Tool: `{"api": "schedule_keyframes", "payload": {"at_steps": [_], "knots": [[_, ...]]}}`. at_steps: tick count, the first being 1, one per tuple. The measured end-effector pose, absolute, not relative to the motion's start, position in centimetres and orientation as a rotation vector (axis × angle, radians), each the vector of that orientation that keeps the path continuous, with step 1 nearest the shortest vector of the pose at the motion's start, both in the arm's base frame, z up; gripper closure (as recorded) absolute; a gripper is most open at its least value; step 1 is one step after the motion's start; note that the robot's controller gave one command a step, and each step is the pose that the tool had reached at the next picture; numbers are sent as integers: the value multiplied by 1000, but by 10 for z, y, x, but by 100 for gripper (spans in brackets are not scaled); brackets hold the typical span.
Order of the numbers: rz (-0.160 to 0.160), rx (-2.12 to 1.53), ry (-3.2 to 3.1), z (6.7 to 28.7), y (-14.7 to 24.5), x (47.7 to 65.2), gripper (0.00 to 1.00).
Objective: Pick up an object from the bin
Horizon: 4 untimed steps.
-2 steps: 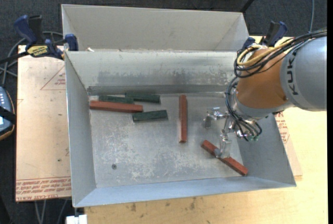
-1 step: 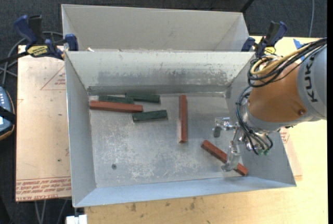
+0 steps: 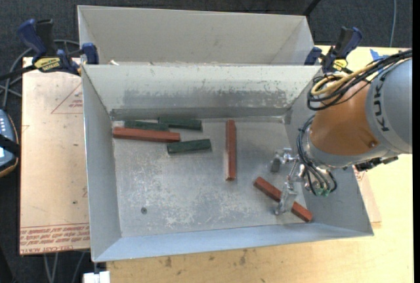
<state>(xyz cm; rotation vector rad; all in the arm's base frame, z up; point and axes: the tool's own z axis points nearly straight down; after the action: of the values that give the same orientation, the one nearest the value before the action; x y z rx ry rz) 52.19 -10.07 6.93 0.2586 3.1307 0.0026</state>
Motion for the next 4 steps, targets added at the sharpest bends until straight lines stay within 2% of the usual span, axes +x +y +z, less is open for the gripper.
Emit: {"api": "schedule_keyframes", "payload": {"at_steps": [1,2,3,4], "knots": [[2,257,3130,70,-100,522,100],[0,-662,3067,70,-112,539,100],[0,-1376,2821,70,-126,534,100],[9,-2162,2268,70,-126,530,100]]}}
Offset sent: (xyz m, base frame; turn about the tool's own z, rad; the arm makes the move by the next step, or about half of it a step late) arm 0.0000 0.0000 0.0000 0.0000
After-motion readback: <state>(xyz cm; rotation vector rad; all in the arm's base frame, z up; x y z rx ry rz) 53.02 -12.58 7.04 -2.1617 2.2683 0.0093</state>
